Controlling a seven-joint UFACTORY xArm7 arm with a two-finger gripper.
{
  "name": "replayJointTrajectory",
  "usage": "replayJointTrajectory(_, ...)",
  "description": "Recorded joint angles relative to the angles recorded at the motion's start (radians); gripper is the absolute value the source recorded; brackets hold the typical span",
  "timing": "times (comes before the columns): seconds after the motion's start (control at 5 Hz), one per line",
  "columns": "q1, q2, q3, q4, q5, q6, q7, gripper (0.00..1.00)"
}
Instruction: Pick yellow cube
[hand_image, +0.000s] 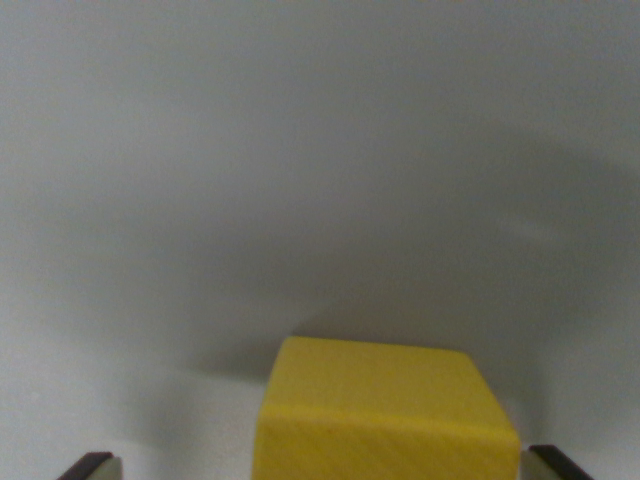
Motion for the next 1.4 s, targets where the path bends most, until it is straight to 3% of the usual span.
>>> replayJointTrajectory(0.8, 0.0000, 0.000, 0.000, 0.000, 0.0000, 0.000, 0.000, 0.00)
replayJointTrajectory(1.0, 0.0000, 0.000, 0.000, 0.000, 0.0000, 0.000, 0.000, 1.00)
replayJointTrajectory(1.4, 0.0000, 0.000, 0.000, 0.000, 0.0000, 0.000, 0.000, 1.00)
